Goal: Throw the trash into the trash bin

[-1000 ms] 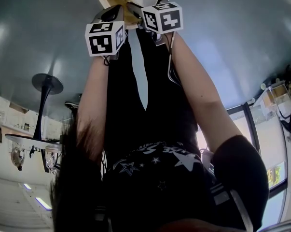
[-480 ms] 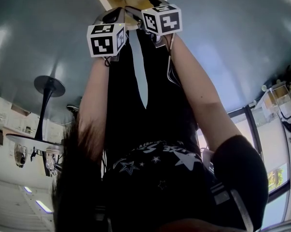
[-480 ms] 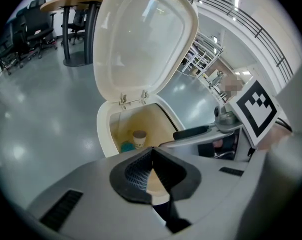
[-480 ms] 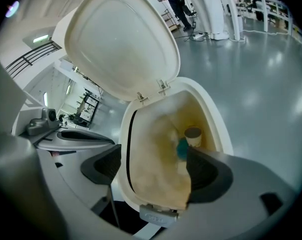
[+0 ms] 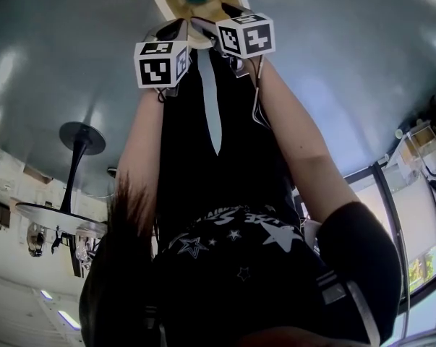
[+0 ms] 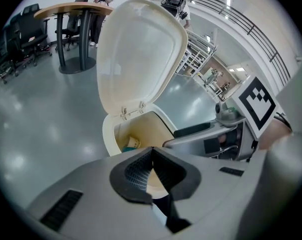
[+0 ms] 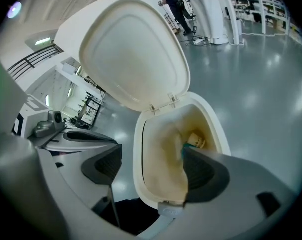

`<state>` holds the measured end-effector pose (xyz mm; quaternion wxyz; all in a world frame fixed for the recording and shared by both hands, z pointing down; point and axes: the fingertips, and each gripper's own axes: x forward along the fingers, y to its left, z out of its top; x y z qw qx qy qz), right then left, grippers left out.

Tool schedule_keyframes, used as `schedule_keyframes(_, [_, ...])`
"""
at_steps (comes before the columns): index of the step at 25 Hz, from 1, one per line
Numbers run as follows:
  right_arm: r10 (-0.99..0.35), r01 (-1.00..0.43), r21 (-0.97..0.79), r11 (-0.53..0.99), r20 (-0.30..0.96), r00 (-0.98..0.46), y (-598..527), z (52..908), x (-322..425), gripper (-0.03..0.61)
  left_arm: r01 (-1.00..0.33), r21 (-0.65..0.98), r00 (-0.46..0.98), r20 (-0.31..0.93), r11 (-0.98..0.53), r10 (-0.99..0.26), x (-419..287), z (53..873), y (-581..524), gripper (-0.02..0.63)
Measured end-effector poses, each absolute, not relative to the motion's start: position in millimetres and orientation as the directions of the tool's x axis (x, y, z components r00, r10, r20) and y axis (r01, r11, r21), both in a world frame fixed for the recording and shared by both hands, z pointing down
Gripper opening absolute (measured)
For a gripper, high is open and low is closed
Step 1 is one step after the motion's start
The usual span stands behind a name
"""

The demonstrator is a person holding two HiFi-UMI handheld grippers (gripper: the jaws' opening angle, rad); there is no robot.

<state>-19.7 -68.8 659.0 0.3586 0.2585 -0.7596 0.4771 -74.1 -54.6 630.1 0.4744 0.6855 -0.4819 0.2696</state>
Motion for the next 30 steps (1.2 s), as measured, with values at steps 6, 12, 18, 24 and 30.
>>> schedule_keyframes(6, [-0.073,-0.732,-0.539,0.417,0.783,-0.618,-73.1,639.7,-24.1,0.374,-0.914,0.385,0.401,0.815,-0.127,-0.418,-80.4,610.1,-65.0,0.012])
schedule_keyframes(12, [-0.104,-0.749,-0.515,0.417,0.792,-0.602,-67.1,622.9,-39.2,0.329,-0.901,0.396,0.433,0.804,-0.176,-0.407,-92.2,596.5,-59.6,0.012])
schedule_keyframes(18, [-0.152,-0.783,-0.483,0.391,0.805,-0.573,-59.0,616.4,-43.5,0.259,-0.879,0.417,0.476,0.78,-0.23,-0.406,-97.5,584.4,-58.7,0.012])
schedule_keyframes(24, [-0.204,-0.798,-0.473,0.375,0.797,-0.568,-53.9,592.0,-49.4,0.217,-0.863,0.43,0.505,0.759,-0.266,-0.411,-106.8,570.7,-56.7,0.012])
schedule_keyframes(30, [-0.263,-0.838,-0.461,0.292,0.804,-0.534,-51.4,578.9,-46.4,0.102,-0.861,0.437,0.509,0.753,-0.26,-0.417,-114.6,561.7,-54.6,0.012])
